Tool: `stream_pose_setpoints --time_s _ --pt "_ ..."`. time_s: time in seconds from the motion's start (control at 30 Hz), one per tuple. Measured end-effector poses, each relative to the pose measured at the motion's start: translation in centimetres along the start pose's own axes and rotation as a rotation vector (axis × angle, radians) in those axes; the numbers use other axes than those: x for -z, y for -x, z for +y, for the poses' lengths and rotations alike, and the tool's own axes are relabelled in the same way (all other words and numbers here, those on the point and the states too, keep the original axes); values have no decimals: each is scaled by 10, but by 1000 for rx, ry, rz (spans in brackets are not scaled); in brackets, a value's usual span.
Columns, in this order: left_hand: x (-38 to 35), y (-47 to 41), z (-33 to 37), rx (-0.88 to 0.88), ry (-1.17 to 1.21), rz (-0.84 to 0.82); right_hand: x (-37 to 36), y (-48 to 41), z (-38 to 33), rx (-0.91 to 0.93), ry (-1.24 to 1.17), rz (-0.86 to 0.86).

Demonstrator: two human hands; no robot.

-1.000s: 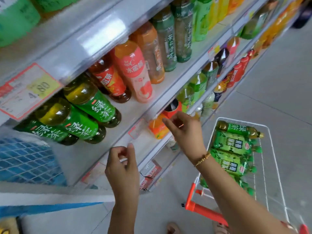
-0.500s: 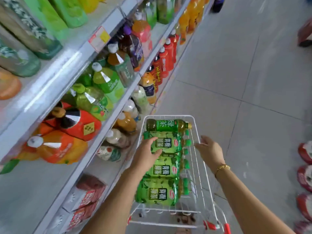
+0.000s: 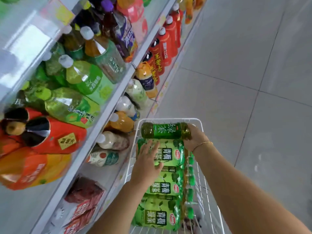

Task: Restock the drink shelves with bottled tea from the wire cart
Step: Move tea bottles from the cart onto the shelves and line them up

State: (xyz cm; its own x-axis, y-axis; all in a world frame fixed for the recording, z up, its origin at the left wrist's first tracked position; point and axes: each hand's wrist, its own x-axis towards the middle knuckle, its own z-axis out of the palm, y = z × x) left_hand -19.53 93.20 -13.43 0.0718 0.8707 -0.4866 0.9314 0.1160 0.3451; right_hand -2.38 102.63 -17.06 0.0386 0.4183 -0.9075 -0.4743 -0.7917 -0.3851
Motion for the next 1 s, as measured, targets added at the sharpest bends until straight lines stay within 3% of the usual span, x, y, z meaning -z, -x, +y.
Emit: stream_pose_setpoints --time_s 0.1,0.37,0.5,0.6,0.67,0.9,1.0 --pt "0 -1 -1 25 17 -43 -10 -5 -2 -72 -97 80" --pt "19 -7 4 36 80 -56 -12 4 14 58 -171 160" --pt "28 -4 4 65 177 -77 -27 42 10 386 23 207" --pt "41 9 8 231 420 -38 -39 88 -5 699 285 214" --pt "53 24 7 296 533 41 -44 117 -24 815 429 217" --pt "127 104 13 83 732 338 -92 258 -67 1138 1028 -155" --pt "153 160 17 28 837 405 -126 317 -56 1149 1009 -323"
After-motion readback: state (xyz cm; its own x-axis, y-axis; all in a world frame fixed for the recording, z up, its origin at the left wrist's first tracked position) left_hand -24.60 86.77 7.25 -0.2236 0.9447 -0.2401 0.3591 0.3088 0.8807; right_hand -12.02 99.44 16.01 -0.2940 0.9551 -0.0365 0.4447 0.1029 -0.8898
